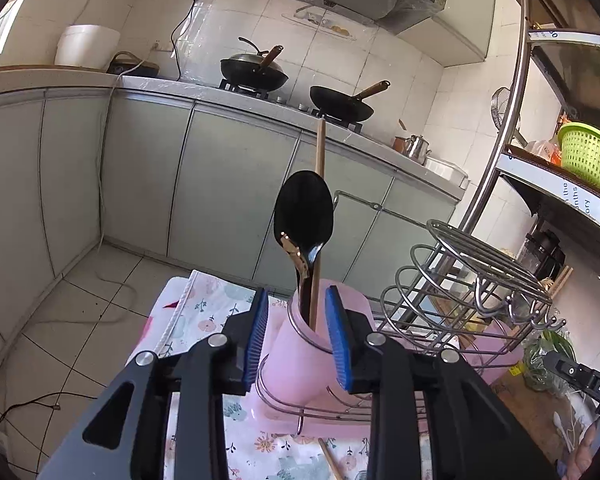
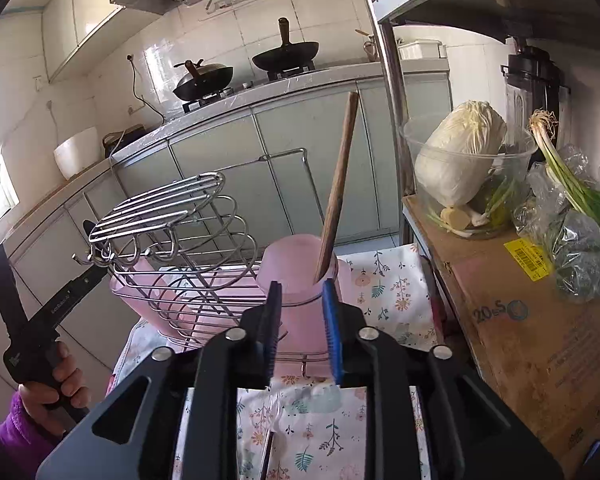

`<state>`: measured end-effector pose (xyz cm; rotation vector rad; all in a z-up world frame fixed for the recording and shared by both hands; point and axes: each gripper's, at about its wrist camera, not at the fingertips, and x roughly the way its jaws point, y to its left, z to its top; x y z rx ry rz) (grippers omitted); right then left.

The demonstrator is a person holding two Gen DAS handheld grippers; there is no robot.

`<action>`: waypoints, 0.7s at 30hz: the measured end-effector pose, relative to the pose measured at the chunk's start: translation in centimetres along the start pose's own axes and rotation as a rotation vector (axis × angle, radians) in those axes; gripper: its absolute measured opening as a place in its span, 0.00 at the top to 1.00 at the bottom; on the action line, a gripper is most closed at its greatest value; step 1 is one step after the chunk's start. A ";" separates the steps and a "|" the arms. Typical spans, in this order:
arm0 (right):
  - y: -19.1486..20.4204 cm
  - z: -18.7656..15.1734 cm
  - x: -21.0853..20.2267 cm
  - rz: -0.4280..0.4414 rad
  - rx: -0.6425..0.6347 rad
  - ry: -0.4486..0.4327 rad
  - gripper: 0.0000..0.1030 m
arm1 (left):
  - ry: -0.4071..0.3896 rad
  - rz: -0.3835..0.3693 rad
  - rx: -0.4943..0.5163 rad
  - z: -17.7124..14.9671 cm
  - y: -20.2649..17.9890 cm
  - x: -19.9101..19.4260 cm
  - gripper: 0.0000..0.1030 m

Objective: Organize utensils
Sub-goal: 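Lower the held utensils into the pink cup and open both tools, then move both open tools back down to the utensils on the cloth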

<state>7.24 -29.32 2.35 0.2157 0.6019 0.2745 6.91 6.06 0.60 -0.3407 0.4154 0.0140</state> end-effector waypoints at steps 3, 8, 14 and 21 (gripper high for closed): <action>-0.2 -0.8 -0.6 0.002 0.018 0.009 0.72 | 0.020 -0.014 -0.005 -0.4 0.4 -0.9 0.70; -0.4 -2.8 -0.7 0.011 0.052 0.060 0.72 | 0.071 -0.021 0.011 -1.7 0.6 -2.2 0.70; 0.0 -5.7 0.0 0.010 0.070 0.128 0.72 | 0.155 -0.024 0.040 -3.8 0.8 -2.8 0.70; 0.6 -8.9 1.6 0.017 0.075 0.232 0.72 | 0.267 -0.041 0.033 -6.6 1.3 -2.4 0.70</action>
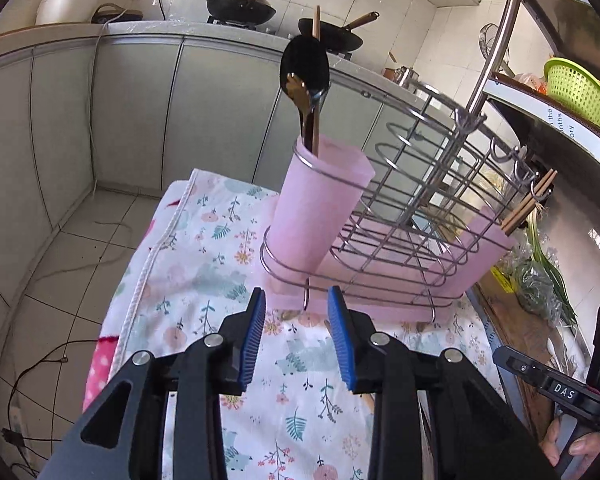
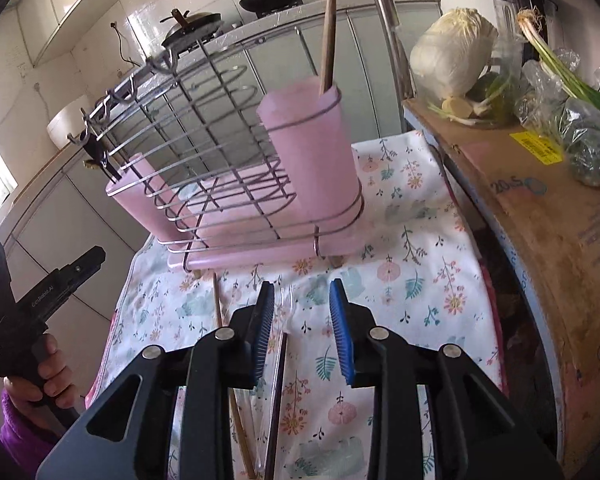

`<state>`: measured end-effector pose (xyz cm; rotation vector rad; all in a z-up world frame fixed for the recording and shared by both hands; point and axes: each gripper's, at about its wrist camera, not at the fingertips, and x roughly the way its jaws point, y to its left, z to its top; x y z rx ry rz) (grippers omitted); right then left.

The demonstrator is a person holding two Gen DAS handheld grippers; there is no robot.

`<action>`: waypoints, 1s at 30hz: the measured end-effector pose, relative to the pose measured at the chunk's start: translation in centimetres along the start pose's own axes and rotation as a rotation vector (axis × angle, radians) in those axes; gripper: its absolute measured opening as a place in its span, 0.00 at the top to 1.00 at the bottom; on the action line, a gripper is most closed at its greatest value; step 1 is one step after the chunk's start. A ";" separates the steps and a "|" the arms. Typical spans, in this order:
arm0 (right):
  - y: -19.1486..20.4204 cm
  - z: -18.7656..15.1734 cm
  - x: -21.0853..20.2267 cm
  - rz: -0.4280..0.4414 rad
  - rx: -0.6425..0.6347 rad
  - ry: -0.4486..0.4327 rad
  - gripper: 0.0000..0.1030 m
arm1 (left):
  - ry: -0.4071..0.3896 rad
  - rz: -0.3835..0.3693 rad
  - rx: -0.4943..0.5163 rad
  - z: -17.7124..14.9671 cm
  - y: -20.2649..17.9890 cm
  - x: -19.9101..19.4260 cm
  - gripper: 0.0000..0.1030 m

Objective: Organize utensils
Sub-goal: 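Move both open tools back down to the utensils on the cloth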

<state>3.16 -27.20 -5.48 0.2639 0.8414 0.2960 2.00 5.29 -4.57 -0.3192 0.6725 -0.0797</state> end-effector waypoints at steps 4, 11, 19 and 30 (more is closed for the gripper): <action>-0.3 -1.3 1.2 0.004 0.023 0.051 0.72 | 0.064 -0.015 -0.011 -1.3 0.2 1.1 0.70; -0.6 -3.0 2.3 0.014 0.036 0.109 0.72 | 0.160 -0.010 -0.013 -3.2 -0.2 3.1 0.70; -1.2 -4.7 3.6 0.051 0.044 0.156 0.72 | 0.261 -0.020 0.011 -4.1 -1.6 5.1 0.70; -2.5 -5.1 4.0 0.092 0.072 0.166 0.72 | 0.426 -0.035 -0.057 -4.1 -3.2 9.2 0.70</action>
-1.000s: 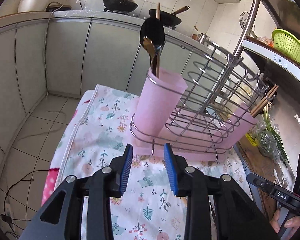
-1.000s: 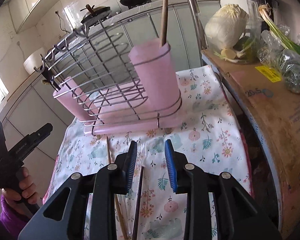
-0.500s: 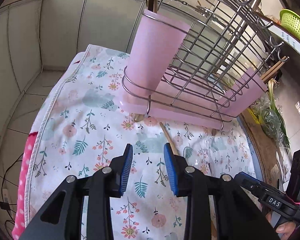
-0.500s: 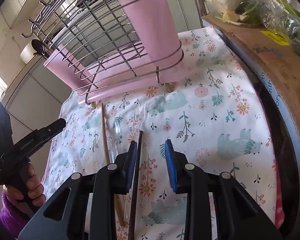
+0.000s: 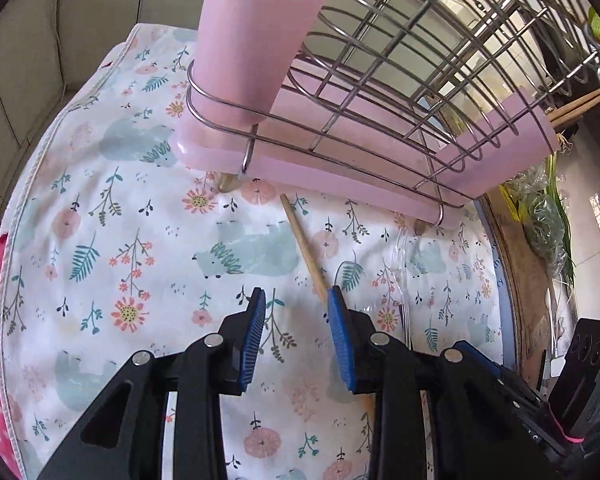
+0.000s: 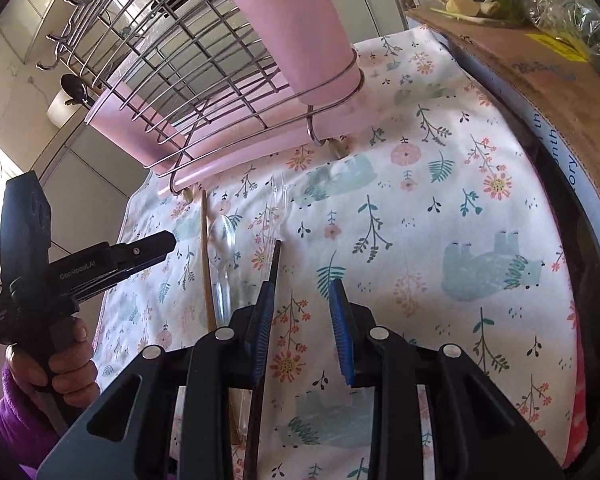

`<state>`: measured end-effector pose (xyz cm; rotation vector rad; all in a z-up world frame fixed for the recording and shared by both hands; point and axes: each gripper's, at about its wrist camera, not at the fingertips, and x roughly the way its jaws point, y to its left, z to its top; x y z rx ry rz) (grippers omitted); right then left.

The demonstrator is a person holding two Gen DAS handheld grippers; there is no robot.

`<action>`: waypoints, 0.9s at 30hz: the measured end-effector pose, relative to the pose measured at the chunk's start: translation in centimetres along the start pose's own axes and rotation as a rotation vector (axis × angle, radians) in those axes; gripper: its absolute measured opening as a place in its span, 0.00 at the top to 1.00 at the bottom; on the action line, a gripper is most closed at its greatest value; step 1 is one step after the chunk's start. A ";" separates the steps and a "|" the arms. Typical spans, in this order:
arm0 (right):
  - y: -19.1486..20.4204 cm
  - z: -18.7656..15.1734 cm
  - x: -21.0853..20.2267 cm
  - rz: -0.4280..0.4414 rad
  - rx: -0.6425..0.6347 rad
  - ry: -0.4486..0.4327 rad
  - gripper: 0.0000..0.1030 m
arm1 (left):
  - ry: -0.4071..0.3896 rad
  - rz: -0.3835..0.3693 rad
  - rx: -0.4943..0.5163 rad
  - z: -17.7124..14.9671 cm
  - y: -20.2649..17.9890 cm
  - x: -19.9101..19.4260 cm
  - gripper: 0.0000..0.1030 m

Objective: Organize utensils
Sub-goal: 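Move both open tools back down to the utensils on the cloth, then grasp a wooden chopstick with the left tool while the right tool grasps a thin utensil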

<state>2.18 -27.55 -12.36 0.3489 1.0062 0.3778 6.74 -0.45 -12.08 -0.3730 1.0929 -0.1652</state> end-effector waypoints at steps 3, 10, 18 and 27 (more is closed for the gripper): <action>-0.5 0.1 0.0 0.003 0.014 -0.004 0.72 | 0.030 0.021 -0.015 0.8 -0.2 0.9 0.70; -1.6 0.3 -0.1 0.020 0.055 -0.006 0.72 | 0.081 0.056 -0.049 2.7 -0.8 2.4 0.70; -1.7 0.3 0.2 0.033 0.074 0.011 0.72 | 0.128 0.048 -0.037 3.6 -2.3 3.5 0.80; -0.5 1.1 0.3 0.046 0.053 0.018 0.72 | 0.081 0.046 -0.025 3.3 -1.4 1.7 0.92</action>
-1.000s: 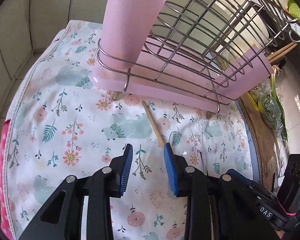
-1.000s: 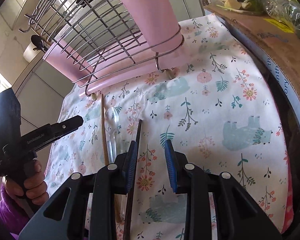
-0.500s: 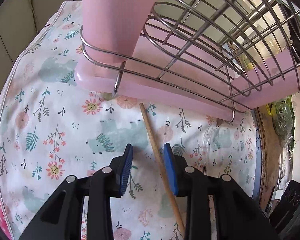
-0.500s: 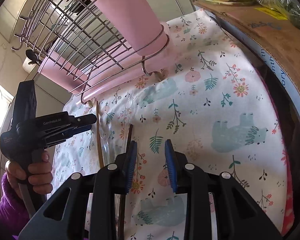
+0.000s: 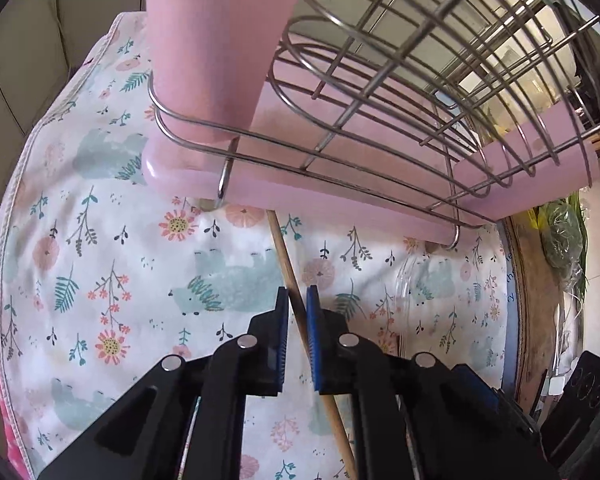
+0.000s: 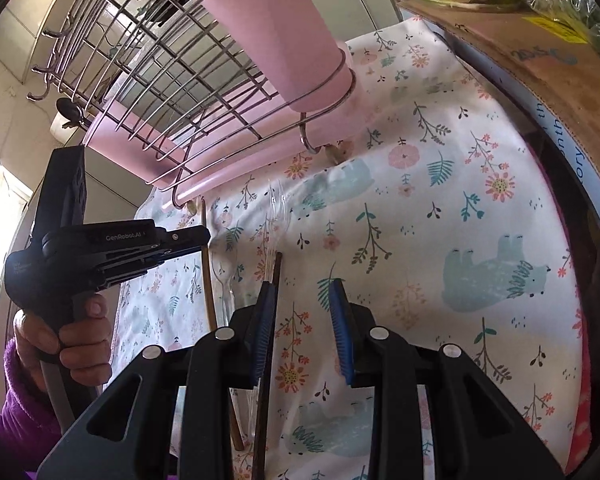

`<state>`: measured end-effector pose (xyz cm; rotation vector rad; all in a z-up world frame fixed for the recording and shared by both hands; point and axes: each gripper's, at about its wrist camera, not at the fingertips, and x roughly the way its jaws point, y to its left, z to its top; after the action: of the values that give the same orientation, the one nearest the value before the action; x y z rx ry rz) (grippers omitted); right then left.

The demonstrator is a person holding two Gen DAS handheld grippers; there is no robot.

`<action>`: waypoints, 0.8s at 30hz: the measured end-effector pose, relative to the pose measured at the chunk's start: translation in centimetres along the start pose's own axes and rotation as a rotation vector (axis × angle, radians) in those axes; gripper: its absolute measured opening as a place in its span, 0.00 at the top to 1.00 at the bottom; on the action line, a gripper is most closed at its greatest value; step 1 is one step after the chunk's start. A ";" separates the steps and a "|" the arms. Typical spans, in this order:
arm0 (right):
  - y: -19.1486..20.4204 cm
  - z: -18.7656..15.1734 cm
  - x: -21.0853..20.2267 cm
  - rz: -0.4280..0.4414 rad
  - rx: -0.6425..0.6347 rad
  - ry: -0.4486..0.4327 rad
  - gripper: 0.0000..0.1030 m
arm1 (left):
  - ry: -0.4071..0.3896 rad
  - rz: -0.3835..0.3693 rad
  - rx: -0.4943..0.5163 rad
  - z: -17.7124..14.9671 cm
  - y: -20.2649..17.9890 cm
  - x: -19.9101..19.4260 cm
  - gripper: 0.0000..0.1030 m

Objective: Organize utensils
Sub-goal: 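Grasp a wooden chopstick with the left tool while the right tool grasps a thin utensil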

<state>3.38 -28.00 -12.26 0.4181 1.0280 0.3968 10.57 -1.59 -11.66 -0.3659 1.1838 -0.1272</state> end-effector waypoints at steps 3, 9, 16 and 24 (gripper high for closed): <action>0.8 0.7 0.4 -0.008 -0.022 0.003 0.72 | -0.015 -0.019 0.018 -0.3 0.3 -1.2 0.95; 3.2 2.7 2.5 -0.052 -0.081 0.012 0.72 | -0.086 -0.046 0.069 -1.0 0.9 -4.1 0.95; 4.5 4.8 6.1 -0.146 -0.122 0.052 0.72 | -0.103 -0.100 0.053 -1.3 3.0 -5.8 0.95; 5.7 6.2 8.6 -0.215 -0.171 0.036 0.72 | -0.124 -0.134 0.043 -1.4 4.5 -6.7 0.95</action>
<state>12.08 -19.70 -12.85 0.1461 1.0529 0.2970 6.35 4.26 -7.77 -0.4092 1.0325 -0.2429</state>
